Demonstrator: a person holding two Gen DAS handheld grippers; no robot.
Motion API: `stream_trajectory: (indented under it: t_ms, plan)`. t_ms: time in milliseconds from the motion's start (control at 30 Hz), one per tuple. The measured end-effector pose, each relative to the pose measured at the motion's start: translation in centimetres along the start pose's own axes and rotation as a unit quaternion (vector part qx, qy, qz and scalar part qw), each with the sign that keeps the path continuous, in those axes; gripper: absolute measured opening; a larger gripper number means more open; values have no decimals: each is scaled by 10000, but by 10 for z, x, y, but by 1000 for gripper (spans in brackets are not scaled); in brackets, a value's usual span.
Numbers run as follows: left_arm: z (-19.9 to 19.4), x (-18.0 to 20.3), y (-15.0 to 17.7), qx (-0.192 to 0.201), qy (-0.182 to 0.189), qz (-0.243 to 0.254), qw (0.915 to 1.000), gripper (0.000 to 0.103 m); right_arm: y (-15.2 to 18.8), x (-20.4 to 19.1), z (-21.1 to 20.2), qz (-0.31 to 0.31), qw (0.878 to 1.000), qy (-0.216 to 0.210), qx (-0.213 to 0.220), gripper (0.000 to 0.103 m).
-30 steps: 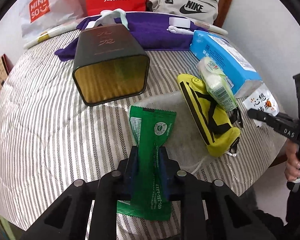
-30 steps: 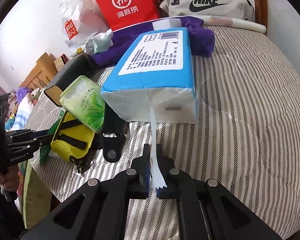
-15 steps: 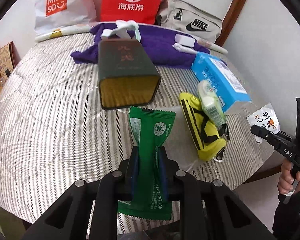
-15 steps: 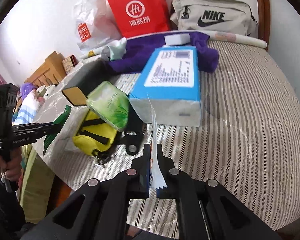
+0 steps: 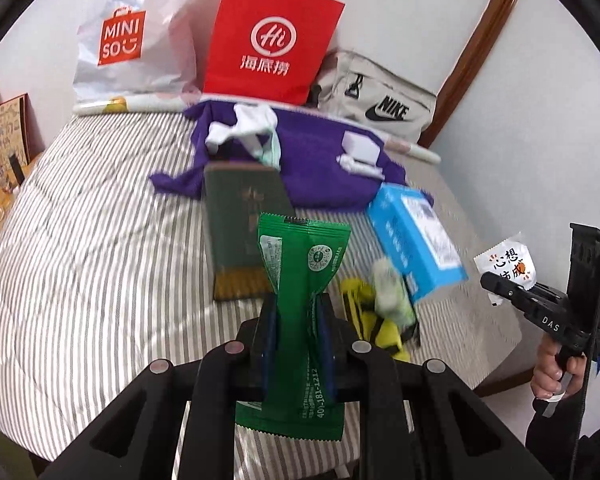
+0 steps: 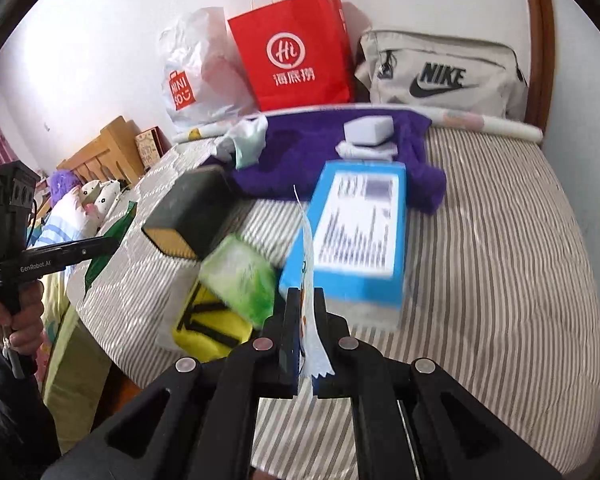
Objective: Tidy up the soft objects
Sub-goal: 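Carry the green packet with the left tool while the right tool carries the sachet toward the towel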
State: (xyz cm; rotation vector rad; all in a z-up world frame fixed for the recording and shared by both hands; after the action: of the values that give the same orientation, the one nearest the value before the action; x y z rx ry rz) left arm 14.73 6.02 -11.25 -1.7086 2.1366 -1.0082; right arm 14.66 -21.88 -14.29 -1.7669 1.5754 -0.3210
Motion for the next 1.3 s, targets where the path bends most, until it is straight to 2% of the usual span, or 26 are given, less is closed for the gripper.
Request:
stream_trajectory:
  t_ms: [167, 367, 567, 1000, 1200, 1300]
  plan:
    - [5, -7, -31, 91, -30, -5, 10000, 18, -35, -3, 4, -47, 9999, -95, 119, 5]
    - [23, -19, -66, 164, 8, -208, 9996, 18, -79, 4, 30, 27, 9997, -211, 93, 5]
    - [40, -27, -91, 131, 122, -396, 9991, 18, -115, 14, 60, 51, 10000, 21, 26, 4]
    - [82, -50, -141, 1, -20, -556, 9985, 18, -147, 30, 117, 116, 9993, 147, -323, 5]
    - [103, -64, -159, -54, -9, -716, 9974, 18, -155, 50, 155, 323, 9963, 119, -793, 5]
    - [115, -71, -163, -87, -2, -793, 9968, 18, -155, 47, 165, 179, 9953, 45, -952, 5]
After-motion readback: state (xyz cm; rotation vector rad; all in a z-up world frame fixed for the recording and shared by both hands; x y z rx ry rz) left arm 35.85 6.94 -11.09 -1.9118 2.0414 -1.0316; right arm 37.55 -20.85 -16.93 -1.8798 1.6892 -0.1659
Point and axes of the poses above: each gripper's, at about its wrist camera, not at the fingertips, and z roughly the way its jaws point, x to its right, y to its underside, the point moved 4 cm from there along z, roughly the way its jaws point, and after that the axes turned 7 degrees about z, right-handed, at the moved point
